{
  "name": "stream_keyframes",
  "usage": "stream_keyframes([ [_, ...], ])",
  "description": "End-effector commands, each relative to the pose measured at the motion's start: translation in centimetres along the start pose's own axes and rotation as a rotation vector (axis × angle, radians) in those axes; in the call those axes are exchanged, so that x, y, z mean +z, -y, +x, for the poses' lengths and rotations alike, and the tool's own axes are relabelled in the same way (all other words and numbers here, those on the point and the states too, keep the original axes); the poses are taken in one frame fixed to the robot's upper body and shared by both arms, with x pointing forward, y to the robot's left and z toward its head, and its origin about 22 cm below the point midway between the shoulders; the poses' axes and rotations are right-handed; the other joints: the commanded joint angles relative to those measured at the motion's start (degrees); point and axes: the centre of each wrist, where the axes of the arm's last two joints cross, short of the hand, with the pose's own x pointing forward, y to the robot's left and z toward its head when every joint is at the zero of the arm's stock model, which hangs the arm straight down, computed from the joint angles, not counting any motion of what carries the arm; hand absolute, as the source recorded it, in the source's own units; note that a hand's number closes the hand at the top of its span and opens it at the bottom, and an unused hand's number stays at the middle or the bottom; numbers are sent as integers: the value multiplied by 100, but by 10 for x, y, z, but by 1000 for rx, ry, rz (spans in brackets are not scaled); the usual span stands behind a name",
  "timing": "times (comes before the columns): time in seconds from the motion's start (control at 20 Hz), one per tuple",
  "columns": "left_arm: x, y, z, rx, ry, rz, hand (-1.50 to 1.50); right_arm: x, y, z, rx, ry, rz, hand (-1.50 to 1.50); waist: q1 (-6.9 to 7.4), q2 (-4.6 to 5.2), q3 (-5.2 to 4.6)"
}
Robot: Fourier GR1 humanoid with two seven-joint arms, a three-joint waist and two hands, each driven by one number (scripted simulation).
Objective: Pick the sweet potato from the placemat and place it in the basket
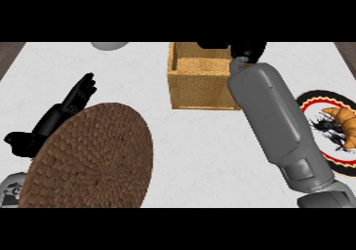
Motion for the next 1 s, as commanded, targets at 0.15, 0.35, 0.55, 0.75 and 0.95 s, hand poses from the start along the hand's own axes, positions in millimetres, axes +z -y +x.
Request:
stream_keyframes([
  [0.15,6,-16,-5,4,0,-8,0,-7,-8,-10,13,43,3,-150,-3,-8,-4],
  [0.35,7,11,3,2,-4,-3,0,-30,2,1,-35,62,5,-150,34,1,-2],
  [0.55,10,-3,-6,-2,-13,-11,0,-32,11,19,-192,54,-1,-150,4,-7,-2],
  [0.75,9,-6,-13,-8,-9,17,0,-49,40,14,-301,-23,-66,-150,-80,-24,-3],
  [0.95,4,-6,-10,-2,-23,24,0,-54,60,6,-334,-118,-23,-150,-138,-55,-5],
])
